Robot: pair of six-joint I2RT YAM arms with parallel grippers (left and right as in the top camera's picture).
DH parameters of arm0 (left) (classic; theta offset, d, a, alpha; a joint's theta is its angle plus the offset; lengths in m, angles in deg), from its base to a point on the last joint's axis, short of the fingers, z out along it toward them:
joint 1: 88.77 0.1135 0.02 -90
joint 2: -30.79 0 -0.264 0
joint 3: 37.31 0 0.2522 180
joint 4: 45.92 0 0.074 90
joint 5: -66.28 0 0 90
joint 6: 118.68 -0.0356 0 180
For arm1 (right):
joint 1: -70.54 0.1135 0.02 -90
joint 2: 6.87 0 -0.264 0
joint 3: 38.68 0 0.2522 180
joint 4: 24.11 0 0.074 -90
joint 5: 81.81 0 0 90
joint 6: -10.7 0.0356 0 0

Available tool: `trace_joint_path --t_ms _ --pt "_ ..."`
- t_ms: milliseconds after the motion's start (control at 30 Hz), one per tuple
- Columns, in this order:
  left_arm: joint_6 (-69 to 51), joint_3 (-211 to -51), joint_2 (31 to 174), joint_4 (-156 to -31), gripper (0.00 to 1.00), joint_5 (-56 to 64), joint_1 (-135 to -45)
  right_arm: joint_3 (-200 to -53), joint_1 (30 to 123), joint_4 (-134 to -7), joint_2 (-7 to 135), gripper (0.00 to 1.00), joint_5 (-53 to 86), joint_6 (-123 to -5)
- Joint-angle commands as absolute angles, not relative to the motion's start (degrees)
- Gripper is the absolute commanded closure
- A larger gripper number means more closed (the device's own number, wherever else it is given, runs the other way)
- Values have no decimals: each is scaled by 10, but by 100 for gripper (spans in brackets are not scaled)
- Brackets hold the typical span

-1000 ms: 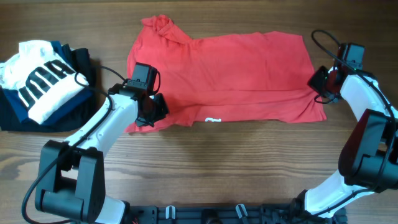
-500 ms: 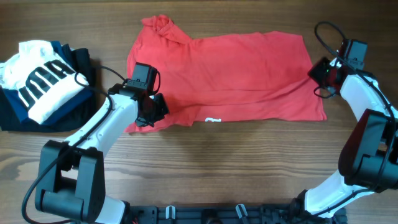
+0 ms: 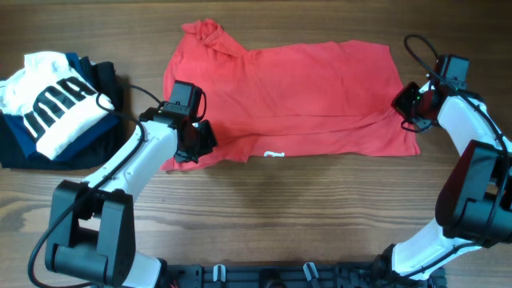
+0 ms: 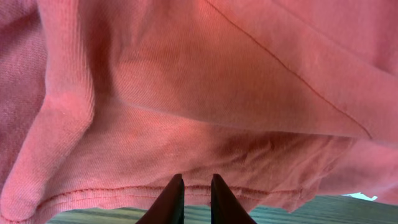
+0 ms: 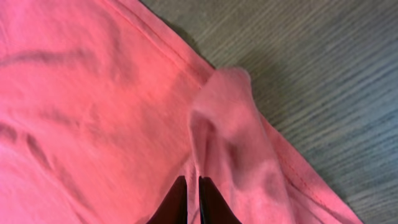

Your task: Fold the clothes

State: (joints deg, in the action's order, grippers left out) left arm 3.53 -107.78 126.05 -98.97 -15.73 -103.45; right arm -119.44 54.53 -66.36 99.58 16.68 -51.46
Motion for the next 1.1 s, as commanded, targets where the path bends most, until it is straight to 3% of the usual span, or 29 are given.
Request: trace_joint_path --t_ms 0,67,200,700,1067 --pt "31 -1075 1265 -999 81 -142 -1037 -1196 546 -725 1006 91 155 -534" --pt "31 -1075 1265 -1005 80 -131 -1037 -1196 546 -747 1006 89 152 -538" --pt "31 -1075 1265 -1004 64 -111 -1045 -1195 546 -793 1006 87 127 -539" --pt "-15 -1075 1266 -946 50 -140 -1130 -1194 546 -838 1006 87 108 -598" --pt "-15 -1075 1293 -905 48 -144 -1130 -1164 546 -812 1007 86 101 -611"
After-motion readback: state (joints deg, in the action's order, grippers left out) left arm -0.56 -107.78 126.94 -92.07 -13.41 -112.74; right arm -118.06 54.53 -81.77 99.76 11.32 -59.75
